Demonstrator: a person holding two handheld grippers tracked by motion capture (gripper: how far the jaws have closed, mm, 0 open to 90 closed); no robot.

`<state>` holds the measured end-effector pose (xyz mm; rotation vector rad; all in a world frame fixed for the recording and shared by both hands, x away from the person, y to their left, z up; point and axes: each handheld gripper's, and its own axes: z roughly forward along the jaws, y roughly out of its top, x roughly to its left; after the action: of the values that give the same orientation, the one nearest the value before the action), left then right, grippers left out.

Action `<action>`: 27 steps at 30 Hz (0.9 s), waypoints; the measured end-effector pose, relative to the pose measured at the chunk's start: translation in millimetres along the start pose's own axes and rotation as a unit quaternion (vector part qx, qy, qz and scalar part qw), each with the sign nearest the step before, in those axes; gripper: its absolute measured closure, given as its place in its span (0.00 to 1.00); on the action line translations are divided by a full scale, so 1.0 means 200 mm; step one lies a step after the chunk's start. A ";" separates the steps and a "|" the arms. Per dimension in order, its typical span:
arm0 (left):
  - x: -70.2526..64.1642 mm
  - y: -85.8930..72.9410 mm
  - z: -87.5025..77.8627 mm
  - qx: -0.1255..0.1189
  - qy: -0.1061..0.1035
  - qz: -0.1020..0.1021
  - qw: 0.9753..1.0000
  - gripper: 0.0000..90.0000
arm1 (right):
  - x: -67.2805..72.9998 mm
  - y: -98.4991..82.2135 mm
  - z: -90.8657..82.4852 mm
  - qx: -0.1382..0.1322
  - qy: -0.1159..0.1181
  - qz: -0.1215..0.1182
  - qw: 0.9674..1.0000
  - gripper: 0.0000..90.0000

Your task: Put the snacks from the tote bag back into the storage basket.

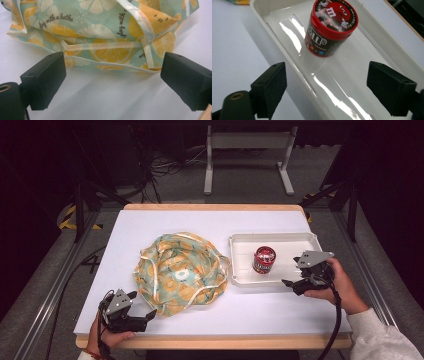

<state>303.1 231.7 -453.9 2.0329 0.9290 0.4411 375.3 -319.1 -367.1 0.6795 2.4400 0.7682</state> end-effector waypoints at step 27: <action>0.00 0.00 0.00 0.000 -0.001 0.001 1.000 0.08 | 0.11 -0.27 -0.02 -0.064 -0.033 0.033 0.997 0.13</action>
<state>302.7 231.6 -454.0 2.0346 0.9273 0.4403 339.6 -347.8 -404.1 0.7266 2.2964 0.9042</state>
